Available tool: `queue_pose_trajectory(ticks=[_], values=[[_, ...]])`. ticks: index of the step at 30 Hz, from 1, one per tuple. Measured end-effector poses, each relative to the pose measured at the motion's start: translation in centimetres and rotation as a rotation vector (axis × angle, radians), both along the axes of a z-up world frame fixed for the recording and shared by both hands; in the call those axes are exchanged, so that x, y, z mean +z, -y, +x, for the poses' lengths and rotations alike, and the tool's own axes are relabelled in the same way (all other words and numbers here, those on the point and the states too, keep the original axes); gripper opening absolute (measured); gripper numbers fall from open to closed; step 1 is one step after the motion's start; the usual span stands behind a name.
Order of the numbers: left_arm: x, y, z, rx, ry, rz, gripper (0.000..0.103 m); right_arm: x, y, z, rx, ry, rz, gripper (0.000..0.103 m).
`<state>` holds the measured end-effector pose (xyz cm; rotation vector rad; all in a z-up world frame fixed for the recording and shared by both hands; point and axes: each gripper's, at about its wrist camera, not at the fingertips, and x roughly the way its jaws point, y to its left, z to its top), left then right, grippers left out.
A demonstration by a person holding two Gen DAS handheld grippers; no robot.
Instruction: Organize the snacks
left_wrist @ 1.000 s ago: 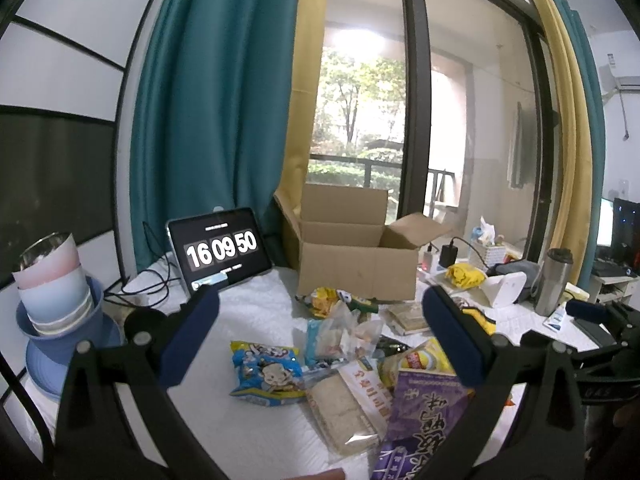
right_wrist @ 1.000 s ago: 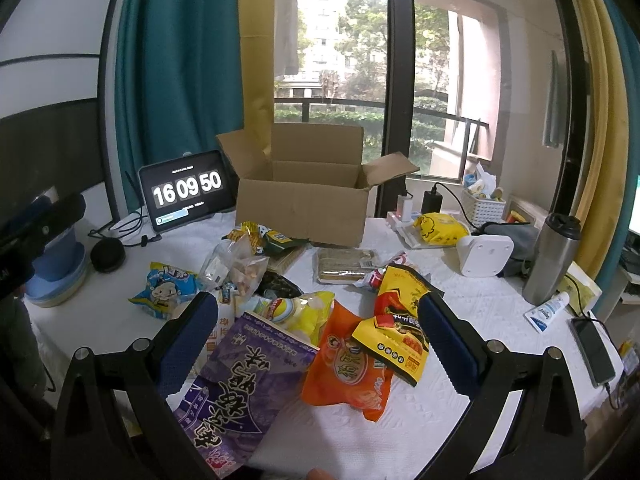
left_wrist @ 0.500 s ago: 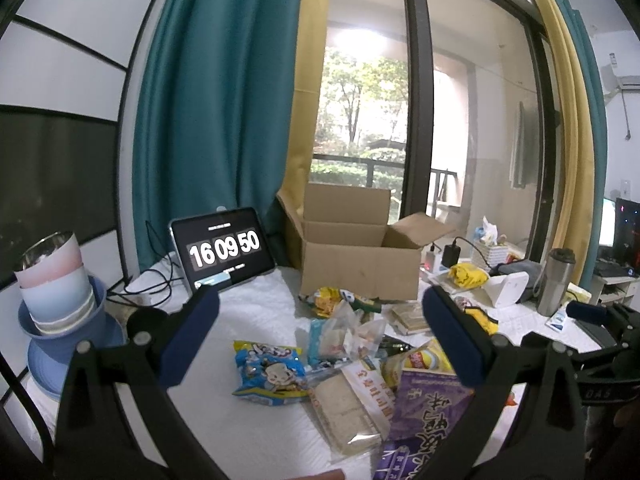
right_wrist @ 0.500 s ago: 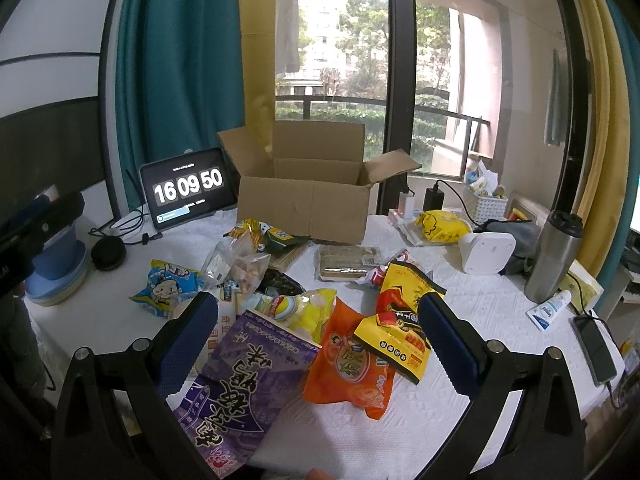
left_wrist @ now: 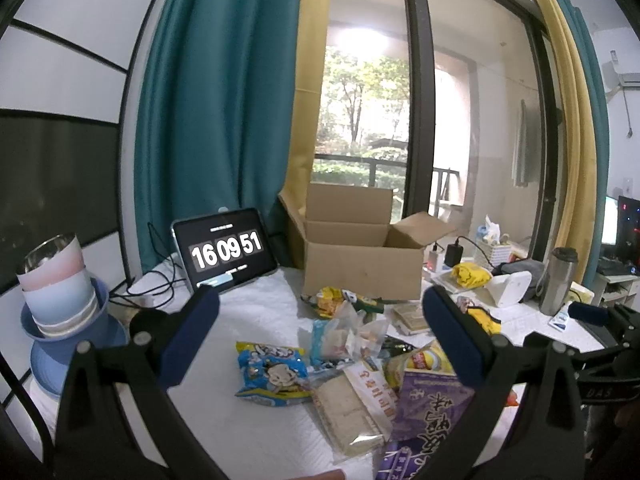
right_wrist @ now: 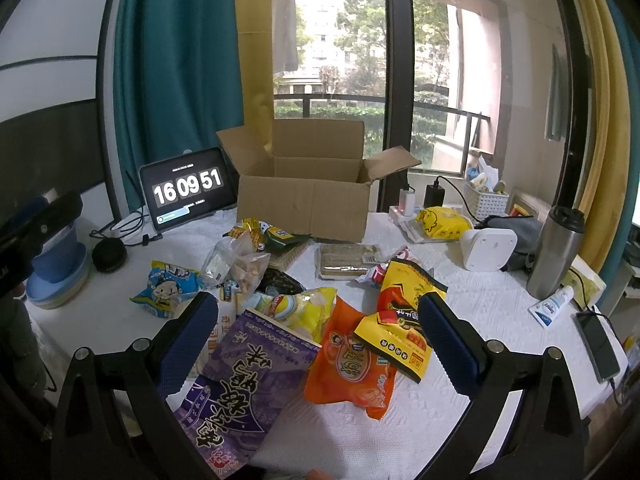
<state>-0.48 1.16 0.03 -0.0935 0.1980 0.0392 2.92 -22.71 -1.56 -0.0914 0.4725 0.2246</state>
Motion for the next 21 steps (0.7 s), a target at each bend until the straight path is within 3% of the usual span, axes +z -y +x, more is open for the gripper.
queue_pose_trajectory(ticks=[21], values=[[-0.05,0.24,0.03,0.003,-0.003,-0.001,0.103,0.01,-0.18,0.11,0.004,-0.01,0.0,0.102]])
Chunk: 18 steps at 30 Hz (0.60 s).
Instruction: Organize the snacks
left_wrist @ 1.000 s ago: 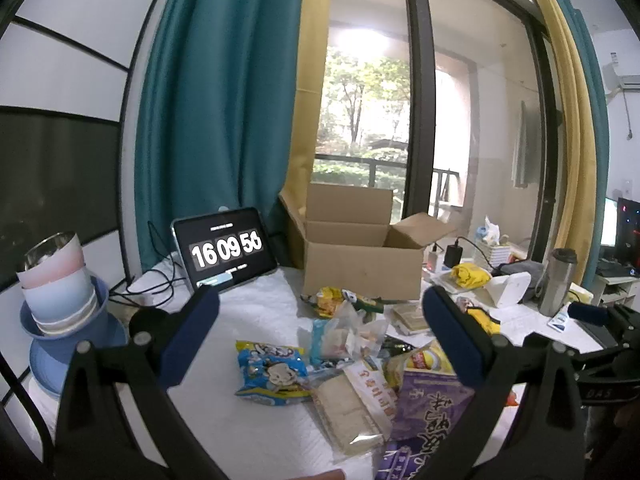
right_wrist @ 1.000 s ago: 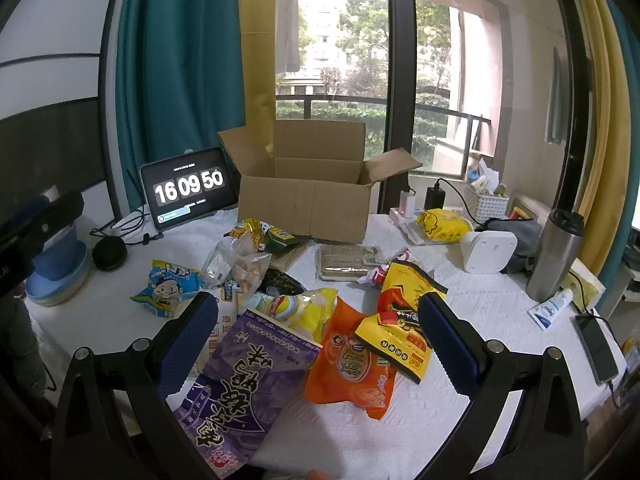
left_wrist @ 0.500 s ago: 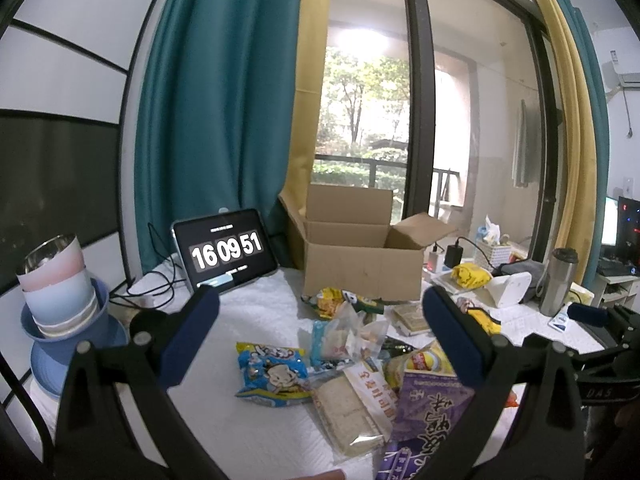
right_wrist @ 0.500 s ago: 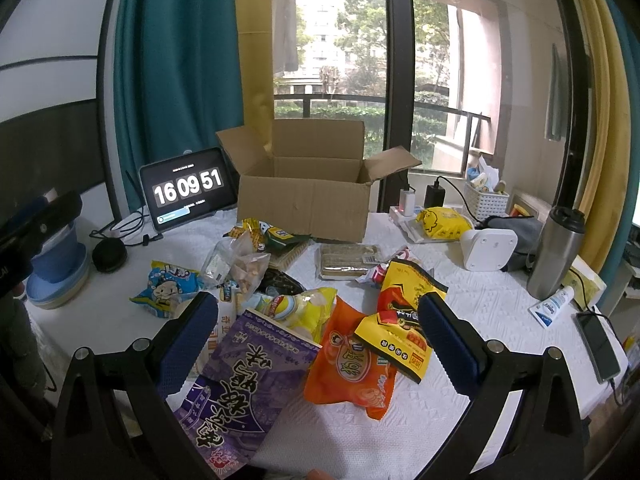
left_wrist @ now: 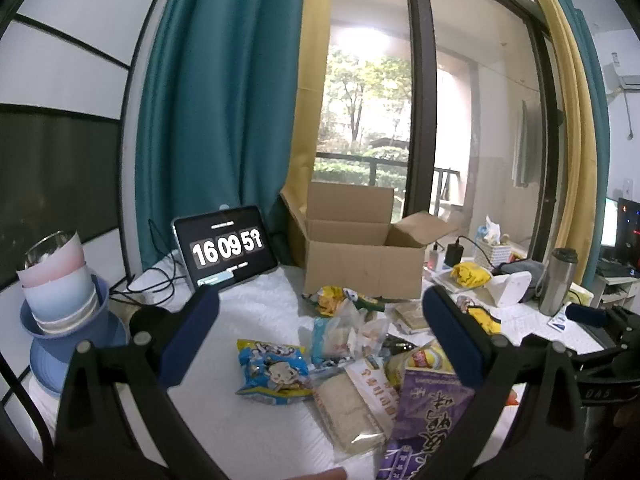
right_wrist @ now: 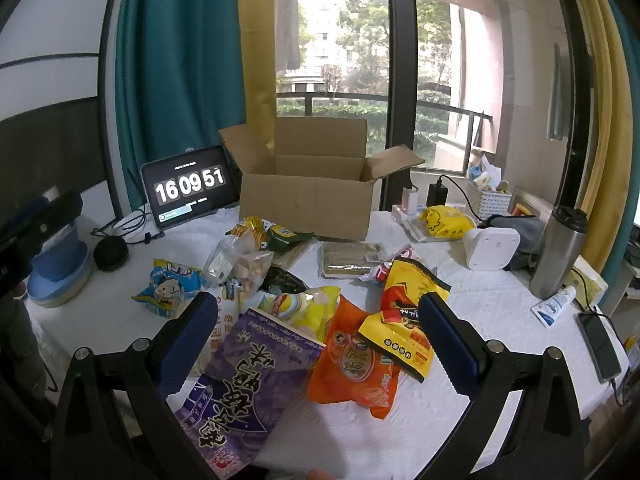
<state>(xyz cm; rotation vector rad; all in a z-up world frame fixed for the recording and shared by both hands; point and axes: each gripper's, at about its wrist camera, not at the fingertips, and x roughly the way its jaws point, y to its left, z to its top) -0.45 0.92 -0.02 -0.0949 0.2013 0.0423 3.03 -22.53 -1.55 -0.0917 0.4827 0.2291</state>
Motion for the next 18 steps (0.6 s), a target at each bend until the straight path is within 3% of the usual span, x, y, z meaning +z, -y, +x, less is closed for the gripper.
queue_pose_trajectory(ticks=[12,18], values=[[-1.3,-0.5,0.3,0.015,-0.051,-0.004,0.103,-0.9,-0.4,0.7,0.027,-0.047,-0.003,0.102],[-3.2,-1.4,1.0,0.031,-0.126,-0.022,0.103,-3.3,-1.8,2.2,0.11,-0.179,0.021,0.102]])
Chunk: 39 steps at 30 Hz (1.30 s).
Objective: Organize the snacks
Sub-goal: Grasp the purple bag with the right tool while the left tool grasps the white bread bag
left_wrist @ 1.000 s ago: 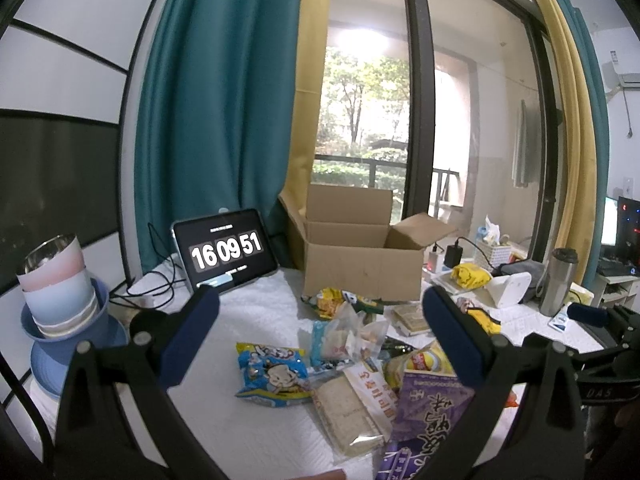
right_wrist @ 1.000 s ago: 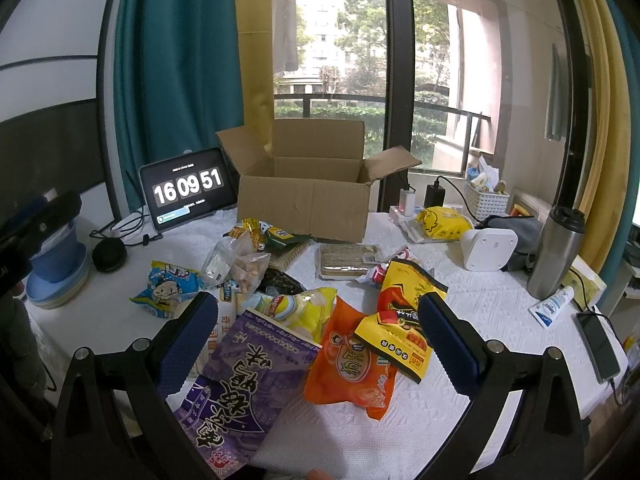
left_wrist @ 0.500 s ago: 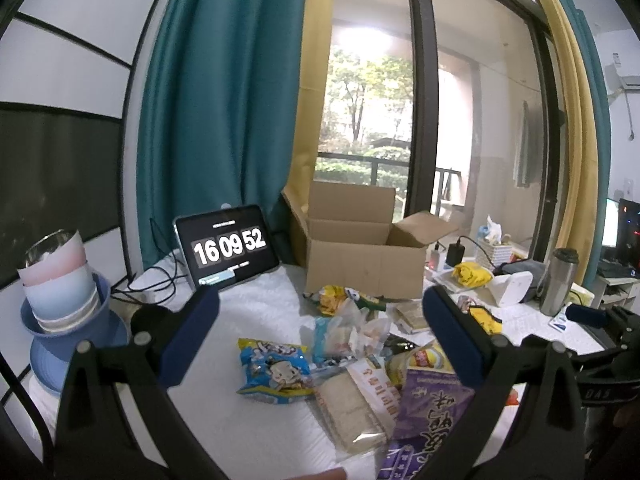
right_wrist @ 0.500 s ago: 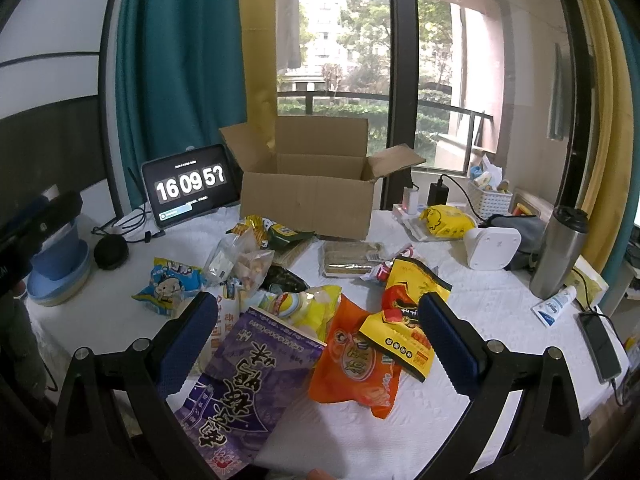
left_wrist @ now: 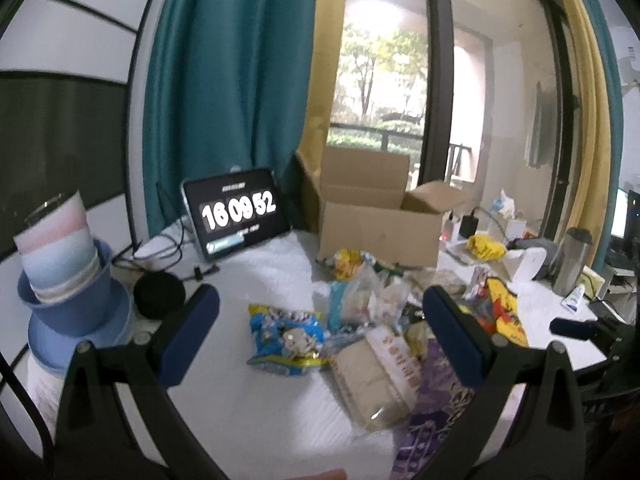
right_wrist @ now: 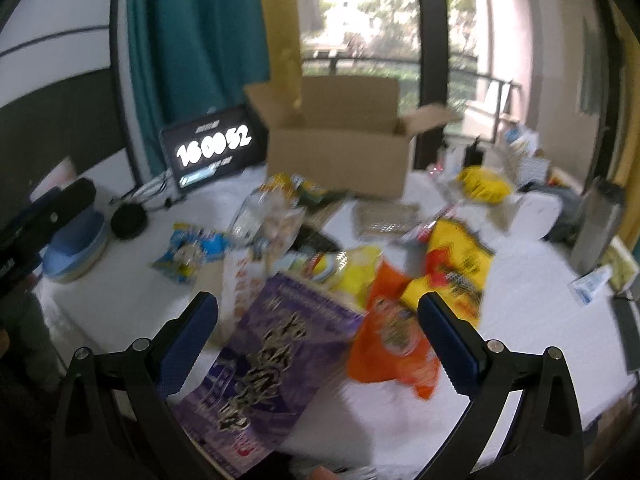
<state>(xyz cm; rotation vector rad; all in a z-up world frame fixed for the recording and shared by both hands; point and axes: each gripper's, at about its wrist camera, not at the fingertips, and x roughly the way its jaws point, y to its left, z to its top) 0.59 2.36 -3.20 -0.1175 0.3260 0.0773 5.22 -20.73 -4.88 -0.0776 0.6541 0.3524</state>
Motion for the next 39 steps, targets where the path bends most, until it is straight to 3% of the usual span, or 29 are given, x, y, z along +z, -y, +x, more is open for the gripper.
queue_pose_trajectory(ticks=[13,18,22,24,25,27,29,31,32,39], values=[[-4.8,-0.3,3.3,-0.029,-0.183,-0.045,0.103,-6.7,-0.9,3.2,0.009,-0.282,-0.026,0.102],[-6.1,0.0,4.3,-0.042,-0.244,-0.047,0.103,-8.5,-1.3,3.8,0.028,-0.324,-0.029,0.102],[-7.3,0.1,5.1,-0.054,-0.298,-0.072,0.103,-9.7,-1.9,4.3,0.048,-0.346,-0.031,0.096],[-7.7,0.4,5.6,-0.066,-0.321,-0.075,0.103,-9.7,-2.2,4.5,0.065,-0.336,-0.027,0.087],[-7.8,0.5,5.8,-0.07,-0.327,-0.073,0.103,-9.7,-2.3,4.6,0.076,-0.336,-0.018,0.068],[-8.0,0.9,6.2,-0.083,-0.342,-0.068,0.103,-9.9,-2.4,4.8,0.082,-0.339,-0.023,0.059],[-8.1,1.5,6.6,-0.095,-0.353,-0.061,0.103,-9.9,-2.5,4.7,0.111,-0.34,-0.01,0.038],[-8.1,2.1,7.0,-0.107,-0.362,-0.059,0.103,-9.4,-2.4,4.5,0.116,-0.313,-0.014,0.026],[-8.1,2.4,7.3,-0.114,-0.368,-0.058,0.103,-9.0,-2.2,4.4,0.118,-0.298,-0.011,0.022],[-8.5,4.9,9.5,-0.154,-0.417,-0.045,0.102,-5.9,1.1,4.5,0.113,-0.222,0.077,0.019]])
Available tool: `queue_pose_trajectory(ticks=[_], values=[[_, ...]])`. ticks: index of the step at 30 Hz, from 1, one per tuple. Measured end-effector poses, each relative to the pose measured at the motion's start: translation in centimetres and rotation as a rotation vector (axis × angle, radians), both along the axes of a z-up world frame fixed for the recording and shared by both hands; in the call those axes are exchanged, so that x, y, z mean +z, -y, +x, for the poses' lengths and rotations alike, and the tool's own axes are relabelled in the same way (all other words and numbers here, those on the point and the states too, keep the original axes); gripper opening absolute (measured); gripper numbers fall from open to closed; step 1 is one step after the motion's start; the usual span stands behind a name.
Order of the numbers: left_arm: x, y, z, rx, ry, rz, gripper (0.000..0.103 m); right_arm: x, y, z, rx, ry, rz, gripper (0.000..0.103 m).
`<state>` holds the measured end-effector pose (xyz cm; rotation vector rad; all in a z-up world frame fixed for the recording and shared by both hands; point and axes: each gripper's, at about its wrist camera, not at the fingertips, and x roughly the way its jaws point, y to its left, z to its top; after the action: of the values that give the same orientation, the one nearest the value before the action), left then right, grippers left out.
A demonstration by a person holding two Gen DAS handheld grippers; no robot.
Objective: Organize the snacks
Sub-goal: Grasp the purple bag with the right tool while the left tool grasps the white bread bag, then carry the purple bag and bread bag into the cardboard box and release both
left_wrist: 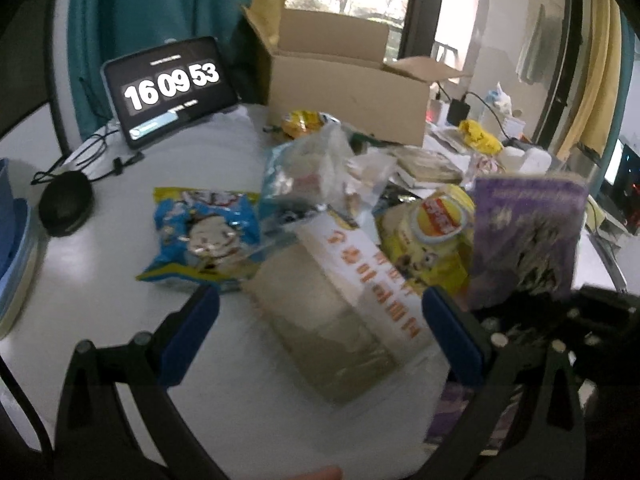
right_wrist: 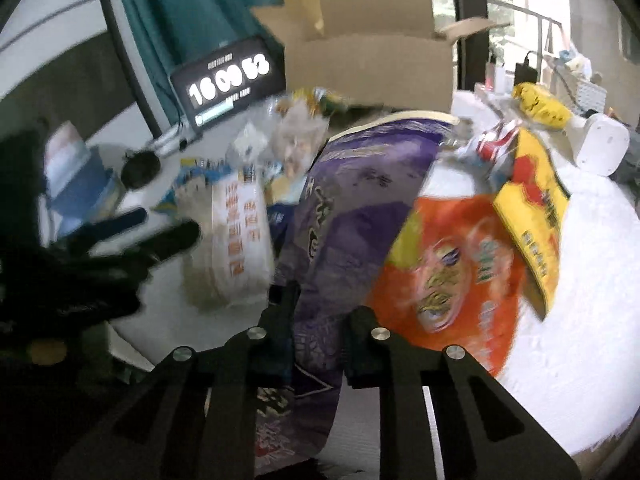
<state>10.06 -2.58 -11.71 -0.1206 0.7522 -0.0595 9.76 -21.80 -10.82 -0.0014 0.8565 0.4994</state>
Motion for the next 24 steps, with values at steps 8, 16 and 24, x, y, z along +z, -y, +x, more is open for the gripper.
queue_pose_trajectory(ticks=[8,16,24], values=[[-1.3,2.0,2.7,0.019,-0.097,0.023,0.102,2.8,2.7,1.1,-0.012,0.097,0.048,0.018],[-2.6,3.3,4.5,0.029,-0.143,0.069,0.096,3.9,4.7,3.1,-0.014,0.121,0.097,0.018],[-0.5,3.8,3.8,-0.029,-0.085,0.088,0.048,4.5,5.9,4.7,-0.022,0.15,0.097,0.018]])
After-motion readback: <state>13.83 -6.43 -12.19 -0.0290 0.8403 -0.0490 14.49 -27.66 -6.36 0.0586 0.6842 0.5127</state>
